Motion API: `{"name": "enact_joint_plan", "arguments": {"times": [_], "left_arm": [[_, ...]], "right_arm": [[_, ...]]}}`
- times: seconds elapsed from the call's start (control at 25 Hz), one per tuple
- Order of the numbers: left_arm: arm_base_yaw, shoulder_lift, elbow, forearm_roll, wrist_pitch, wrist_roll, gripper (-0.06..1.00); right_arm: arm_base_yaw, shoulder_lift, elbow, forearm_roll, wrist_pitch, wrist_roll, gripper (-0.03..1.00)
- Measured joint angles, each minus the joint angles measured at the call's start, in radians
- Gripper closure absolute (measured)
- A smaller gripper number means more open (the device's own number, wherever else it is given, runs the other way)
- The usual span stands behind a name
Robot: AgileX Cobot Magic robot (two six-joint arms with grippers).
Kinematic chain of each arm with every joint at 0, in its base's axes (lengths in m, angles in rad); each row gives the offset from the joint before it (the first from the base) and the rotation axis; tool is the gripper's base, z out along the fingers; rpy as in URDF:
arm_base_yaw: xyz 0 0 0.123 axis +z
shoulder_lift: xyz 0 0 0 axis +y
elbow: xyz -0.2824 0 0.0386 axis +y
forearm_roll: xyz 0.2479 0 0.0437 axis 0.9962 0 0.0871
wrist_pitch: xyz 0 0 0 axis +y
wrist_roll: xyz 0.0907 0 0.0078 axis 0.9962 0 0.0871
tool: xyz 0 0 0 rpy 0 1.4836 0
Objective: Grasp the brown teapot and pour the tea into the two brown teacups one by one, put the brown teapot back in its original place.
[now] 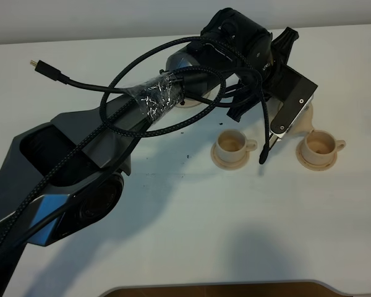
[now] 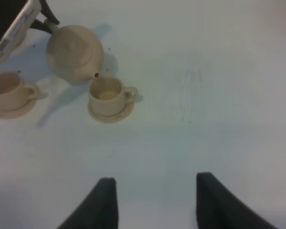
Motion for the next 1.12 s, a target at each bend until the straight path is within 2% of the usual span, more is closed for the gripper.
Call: {"name": "enact_joint_plan", "arguments": {"times": [0.48,1.12], "left_arm": [[-0.006,0.000,0.000,0.005,-0.028,0.031,0.84],[-0.023,-0.018,0.000,0.004,-0.033,0.151,0.84]], "right_arm": [[0.000,0.000,0.000,0.000,0.000,0.000,0.56],[0.000,0.000,0.000,0.000,0.000,0.000,0.56]]}}
